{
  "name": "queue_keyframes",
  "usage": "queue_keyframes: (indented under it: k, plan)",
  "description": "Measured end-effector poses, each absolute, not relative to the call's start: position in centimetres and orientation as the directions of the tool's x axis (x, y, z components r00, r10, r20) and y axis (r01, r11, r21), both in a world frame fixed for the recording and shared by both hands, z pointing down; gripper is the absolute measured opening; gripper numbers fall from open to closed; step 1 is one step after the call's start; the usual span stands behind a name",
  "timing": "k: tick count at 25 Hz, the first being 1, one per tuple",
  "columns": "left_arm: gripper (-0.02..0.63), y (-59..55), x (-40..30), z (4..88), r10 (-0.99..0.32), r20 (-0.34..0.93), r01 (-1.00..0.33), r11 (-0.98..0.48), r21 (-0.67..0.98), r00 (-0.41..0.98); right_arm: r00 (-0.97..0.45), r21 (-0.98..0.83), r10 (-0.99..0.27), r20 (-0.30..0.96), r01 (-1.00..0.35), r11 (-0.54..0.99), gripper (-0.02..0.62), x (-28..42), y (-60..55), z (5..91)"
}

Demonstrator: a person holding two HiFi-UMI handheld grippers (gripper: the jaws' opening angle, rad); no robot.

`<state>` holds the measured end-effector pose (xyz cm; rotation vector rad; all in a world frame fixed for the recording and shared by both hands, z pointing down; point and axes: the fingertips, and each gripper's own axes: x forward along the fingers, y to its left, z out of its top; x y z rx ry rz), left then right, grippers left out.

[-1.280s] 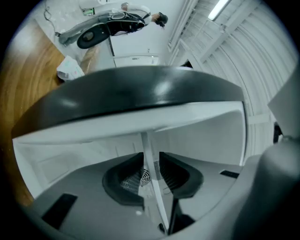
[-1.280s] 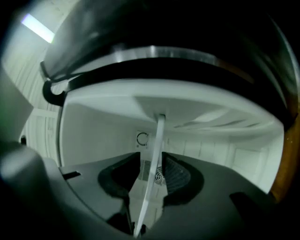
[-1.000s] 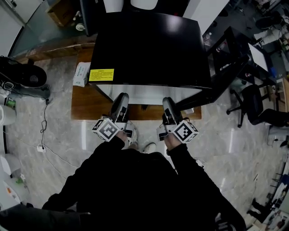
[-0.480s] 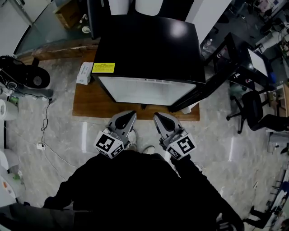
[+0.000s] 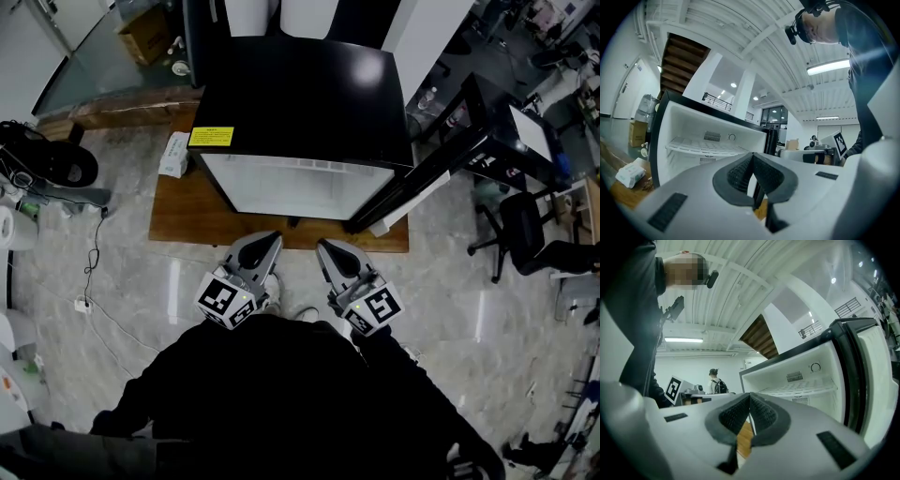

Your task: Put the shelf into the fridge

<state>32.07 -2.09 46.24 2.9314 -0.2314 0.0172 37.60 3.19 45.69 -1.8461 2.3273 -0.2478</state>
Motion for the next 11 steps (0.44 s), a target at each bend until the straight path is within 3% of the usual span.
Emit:
queue_keyframes:
  k: [11]
  plan:
    - [0.006, 0.4, 33.3, 45.4, -0.143, 0.021, -0.144, -0.977, 0.16, 0.99, -0.212, -0.237, -0.977, -0.028, -0.948, 0.213, 0.006, 38.9, 5.6, 45.3]
